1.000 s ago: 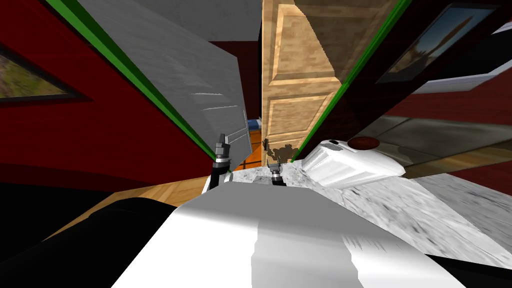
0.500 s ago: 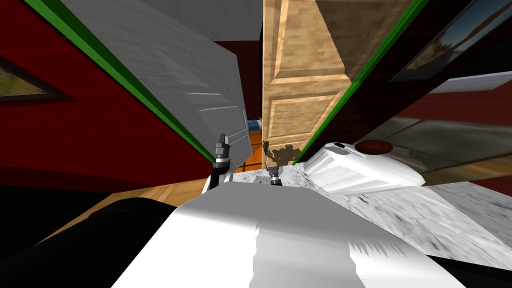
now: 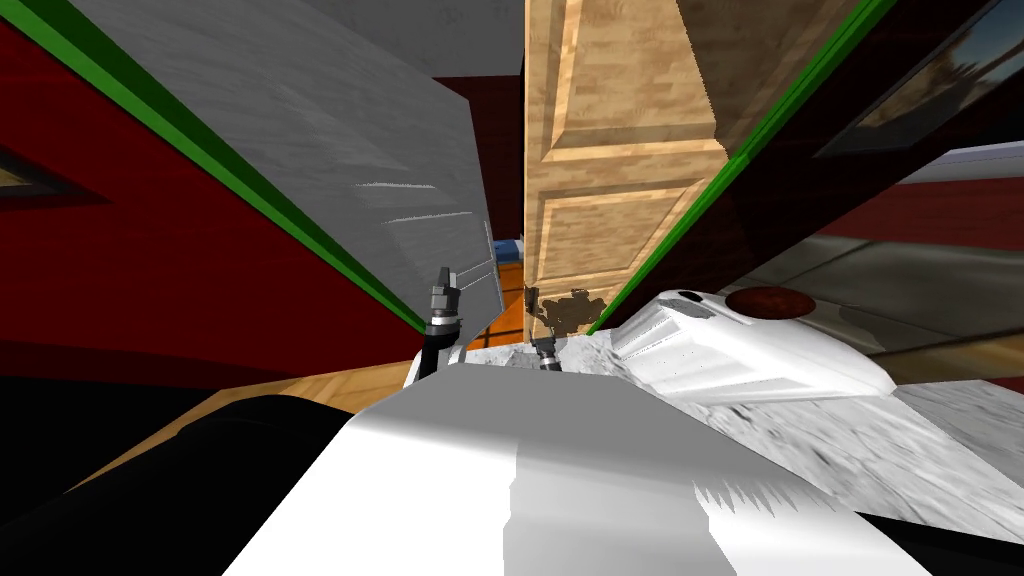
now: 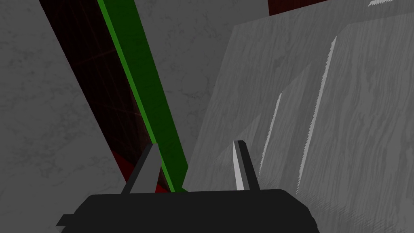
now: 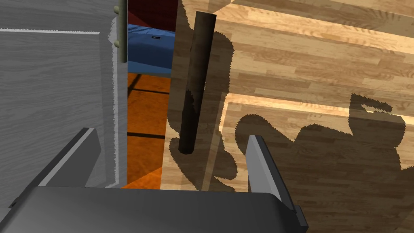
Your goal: Push the door open
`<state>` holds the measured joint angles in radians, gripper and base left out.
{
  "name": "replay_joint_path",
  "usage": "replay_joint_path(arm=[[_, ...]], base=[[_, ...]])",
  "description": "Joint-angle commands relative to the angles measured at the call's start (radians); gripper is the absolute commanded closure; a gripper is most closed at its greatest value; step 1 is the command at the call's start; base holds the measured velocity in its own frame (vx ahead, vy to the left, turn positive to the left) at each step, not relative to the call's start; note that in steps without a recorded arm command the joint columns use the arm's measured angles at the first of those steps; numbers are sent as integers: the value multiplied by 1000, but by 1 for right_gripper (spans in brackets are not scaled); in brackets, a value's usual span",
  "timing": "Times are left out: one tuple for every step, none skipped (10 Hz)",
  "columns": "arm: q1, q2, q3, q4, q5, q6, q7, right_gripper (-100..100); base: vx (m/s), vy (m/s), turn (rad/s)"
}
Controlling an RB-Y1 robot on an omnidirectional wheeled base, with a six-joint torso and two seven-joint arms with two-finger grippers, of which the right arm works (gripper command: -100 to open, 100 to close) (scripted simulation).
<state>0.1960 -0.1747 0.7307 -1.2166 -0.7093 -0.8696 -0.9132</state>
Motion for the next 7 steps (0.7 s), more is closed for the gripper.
replay_joint_path(arm=[[-7, -3, 16, 30, -13, -10, -25, -100], [-12, -4, 29, 50, -25, -15, -41, -100], [-16, -6, 42, 71, -37, -20, -58, -100], [-20, -7, 52, 87, -46, -24, -71, -100], [-23, -8, 61, 101, -54, -27, -83, -100], [-26, -9, 70, 116, -62, -31, -94, -100], [-28, -9, 74, 123, -67, -32, -100, -100]], base=[[122, -16, 15], [114, -27, 24], [148, -11, 32], [167, -12, 19], [158, -19, 18], [151, -31, 18], [130, -29, 13]])
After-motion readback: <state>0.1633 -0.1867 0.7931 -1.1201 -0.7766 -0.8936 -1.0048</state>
